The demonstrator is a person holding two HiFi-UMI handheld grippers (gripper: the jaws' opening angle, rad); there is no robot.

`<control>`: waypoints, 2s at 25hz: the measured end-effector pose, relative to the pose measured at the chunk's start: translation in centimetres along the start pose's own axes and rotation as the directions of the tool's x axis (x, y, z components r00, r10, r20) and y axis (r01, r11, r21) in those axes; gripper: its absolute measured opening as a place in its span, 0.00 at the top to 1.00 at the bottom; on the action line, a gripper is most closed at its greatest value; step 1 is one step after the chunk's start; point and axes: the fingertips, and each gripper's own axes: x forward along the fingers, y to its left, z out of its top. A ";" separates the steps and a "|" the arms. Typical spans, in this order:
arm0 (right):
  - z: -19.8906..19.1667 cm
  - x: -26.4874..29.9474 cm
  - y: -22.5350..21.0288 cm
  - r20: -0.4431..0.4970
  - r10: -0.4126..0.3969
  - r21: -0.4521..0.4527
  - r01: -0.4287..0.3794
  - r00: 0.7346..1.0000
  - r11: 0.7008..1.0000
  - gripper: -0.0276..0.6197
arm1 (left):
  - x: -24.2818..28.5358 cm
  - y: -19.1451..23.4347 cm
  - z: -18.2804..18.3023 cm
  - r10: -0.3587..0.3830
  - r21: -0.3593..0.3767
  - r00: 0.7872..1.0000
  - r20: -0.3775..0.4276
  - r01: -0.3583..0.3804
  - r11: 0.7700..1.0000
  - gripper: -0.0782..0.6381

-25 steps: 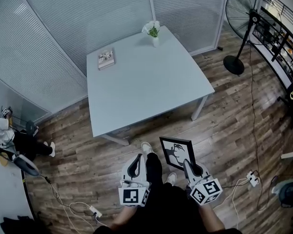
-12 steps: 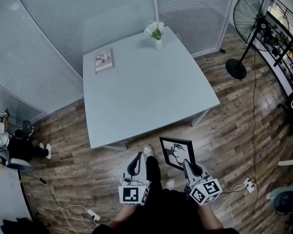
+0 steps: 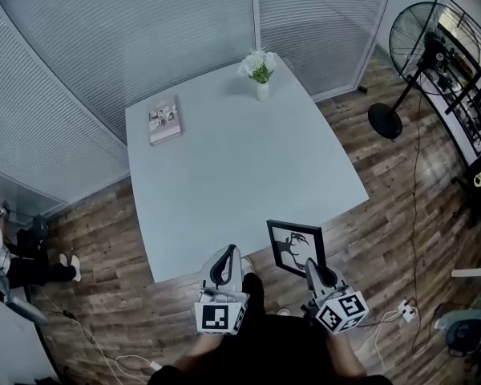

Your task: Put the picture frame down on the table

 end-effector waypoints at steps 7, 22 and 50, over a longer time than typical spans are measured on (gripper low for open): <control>2.9 8.3 1.1 -0.004 0.008 0.023 -0.008 1.000 1.000 0.93 | 5.4 6.0 0.0 -0.011 -0.005 1.000 -0.024 0.011 1.000 0.87; 6.1 18.7 0.5 -0.014 0.036 0.060 -0.035 0.999 0.998 0.93 | 11.0 12.5 0.3 -0.021 -0.055 0.999 -0.040 0.019 0.998 0.87; 9.1 41.7 -8.9 -0.175 0.126 0.121 -0.106 0.976 0.987 0.93 | 26.8 19.6 -0.8 0.065 -0.108 0.993 -0.102 -0.076 0.991 0.87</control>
